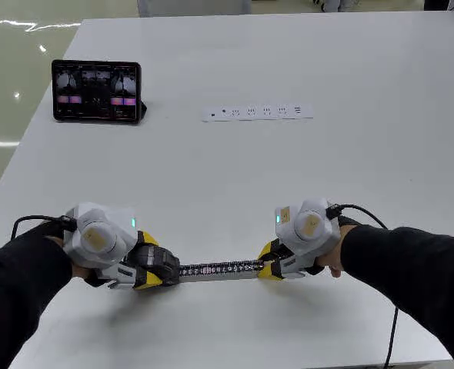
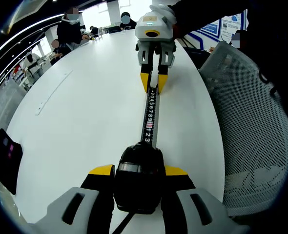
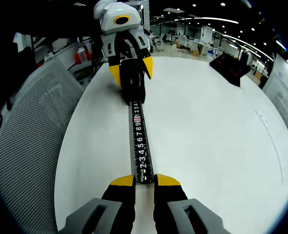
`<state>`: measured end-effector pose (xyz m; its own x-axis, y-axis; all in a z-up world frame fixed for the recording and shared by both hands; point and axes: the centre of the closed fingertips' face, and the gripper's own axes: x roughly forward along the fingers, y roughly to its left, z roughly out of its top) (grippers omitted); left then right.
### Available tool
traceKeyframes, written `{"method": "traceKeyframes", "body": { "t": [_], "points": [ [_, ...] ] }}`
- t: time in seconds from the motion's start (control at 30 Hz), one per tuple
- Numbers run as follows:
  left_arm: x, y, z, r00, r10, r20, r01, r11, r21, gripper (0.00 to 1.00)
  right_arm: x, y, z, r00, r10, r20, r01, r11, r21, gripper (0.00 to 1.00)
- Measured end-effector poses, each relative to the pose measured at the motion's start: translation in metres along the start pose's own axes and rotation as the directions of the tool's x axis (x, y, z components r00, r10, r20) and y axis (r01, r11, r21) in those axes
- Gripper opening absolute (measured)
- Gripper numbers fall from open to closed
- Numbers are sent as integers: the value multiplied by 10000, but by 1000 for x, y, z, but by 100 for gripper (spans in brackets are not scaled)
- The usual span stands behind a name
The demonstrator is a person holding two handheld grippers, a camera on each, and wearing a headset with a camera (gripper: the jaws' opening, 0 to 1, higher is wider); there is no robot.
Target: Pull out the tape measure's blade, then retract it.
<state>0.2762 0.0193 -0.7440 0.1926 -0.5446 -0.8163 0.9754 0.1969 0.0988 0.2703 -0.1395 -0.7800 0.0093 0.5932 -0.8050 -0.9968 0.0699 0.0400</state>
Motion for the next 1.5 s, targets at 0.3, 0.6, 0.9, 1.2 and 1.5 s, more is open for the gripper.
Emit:
{"method": "traceKeyframes", "body": {
  "t": [0.3, 0.6, 0.9, 1.2, 1.5],
  "points": [
    [0, 1, 0, 10000, -36, 58, 36, 9999, -107, 32, -6, 0, -7, 10000, -88, 8, 88, 9999, 120, 10],
    [0, 2, -1, 9999, -60, 87, 61, 9999, -135, 32, -11, -1, -15, 9999, -117, -47, 118, 9996, 241, 10],
    [0, 1, 0, 9999, -102, 138, 103, 9999, -126, 32, -14, -1, -19, 9997, -167, -200, 170, 9997, 173, 10],
    [0, 1, 0, 9998, -104, 197, 107, 9998, -151, 32, -15, -1, -19, 9995, -116, -296, 120, 9998, 146, 10],
    [0, 1, 0, 9997, -100, 202, 103, 9998, -144, 31, -18, -2, -24, 9996, -115, -276, 120, 9998, 187, 10]
  ]
}}
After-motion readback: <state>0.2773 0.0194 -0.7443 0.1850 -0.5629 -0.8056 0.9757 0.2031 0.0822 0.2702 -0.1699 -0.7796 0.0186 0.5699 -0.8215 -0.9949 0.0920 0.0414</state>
